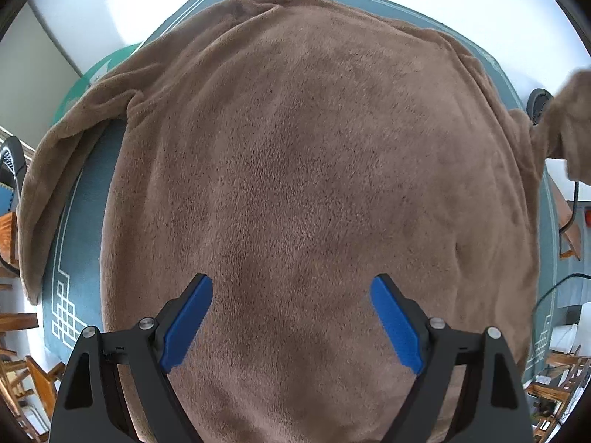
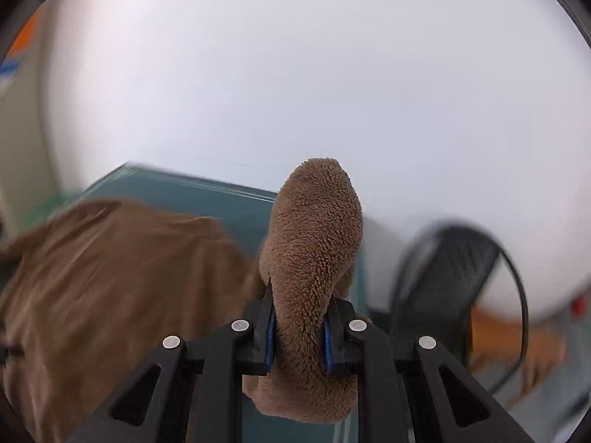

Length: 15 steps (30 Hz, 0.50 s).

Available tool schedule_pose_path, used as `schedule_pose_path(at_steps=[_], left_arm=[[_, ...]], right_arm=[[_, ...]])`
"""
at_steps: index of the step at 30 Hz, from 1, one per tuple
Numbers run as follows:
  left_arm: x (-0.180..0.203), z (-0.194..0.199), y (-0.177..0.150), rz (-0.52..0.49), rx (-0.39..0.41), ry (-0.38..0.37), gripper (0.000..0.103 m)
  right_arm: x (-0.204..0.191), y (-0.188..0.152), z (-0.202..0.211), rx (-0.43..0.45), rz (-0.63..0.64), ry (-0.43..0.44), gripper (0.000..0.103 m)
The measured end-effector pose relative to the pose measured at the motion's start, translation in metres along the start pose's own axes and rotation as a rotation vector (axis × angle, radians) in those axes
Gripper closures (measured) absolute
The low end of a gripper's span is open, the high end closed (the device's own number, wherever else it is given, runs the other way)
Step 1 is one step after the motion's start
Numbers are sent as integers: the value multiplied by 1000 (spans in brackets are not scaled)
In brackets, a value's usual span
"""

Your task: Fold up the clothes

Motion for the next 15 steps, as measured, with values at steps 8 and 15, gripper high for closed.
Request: schedule_pose_path(at_steps=[8, 15], left_arm=[[-23, 1, -3, 39, -3, 4, 12], [-38, 0, -7, 76, -12, -3, 12]], right_arm=[[-172, -40, 6, -81, 241, 361, 17], [-179, -81, 28, -233, -90, 536, 17]])
Point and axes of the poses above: each gripper's, at about its wrist camera, not at the fingertips, and z roughly against the way its jaws point, x to its right, y to its top, the point moved 10 cm from there along -z, roughly the way its jaws point, and after that the axes turned 8 degrees about x, right-handed, at the moved point
